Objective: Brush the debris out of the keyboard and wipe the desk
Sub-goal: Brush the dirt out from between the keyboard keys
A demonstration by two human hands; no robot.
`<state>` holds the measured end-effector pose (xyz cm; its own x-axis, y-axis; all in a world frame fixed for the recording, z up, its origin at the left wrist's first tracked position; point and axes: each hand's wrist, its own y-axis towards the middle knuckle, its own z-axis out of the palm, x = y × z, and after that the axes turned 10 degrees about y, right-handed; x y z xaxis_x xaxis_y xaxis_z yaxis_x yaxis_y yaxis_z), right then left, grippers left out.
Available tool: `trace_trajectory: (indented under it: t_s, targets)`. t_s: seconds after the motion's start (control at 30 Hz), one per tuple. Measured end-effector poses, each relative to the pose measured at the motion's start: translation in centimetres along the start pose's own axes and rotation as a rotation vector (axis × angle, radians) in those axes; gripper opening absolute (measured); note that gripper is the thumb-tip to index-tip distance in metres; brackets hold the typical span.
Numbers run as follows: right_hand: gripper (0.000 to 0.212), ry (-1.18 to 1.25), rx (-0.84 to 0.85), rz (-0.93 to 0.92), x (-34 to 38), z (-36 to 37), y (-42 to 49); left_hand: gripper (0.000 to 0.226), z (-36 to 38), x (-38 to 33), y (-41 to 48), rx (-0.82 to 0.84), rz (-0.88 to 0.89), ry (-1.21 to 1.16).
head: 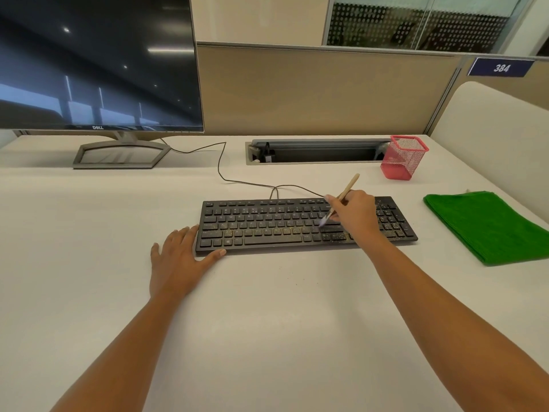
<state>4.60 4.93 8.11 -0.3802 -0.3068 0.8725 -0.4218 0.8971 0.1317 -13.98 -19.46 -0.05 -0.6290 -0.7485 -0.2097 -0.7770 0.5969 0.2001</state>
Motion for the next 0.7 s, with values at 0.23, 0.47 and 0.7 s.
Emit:
trace_trajectory:
  t_s: [0.23, 0.47, 0.7]
  targets:
    - [0.028, -0.005, 0.085, 0.056, 0.8, -0.4, -0.1, 0.073, 0.1, 0.1, 0.0, 0.003, 0.003, 0.008]
    - [0.036, -0.346, -0.079, -0.065, 0.4, -2.4, -0.3, 0.074, 0.1, 0.1, 0.0, 0.006, 0.003, 0.012]
    - [0.032, -0.205, 0.075, -0.088, 0.0, -0.2, -1.3, 0.075, 0.1, 0.1, 0.0, 0.005, 0.008, 0.015]
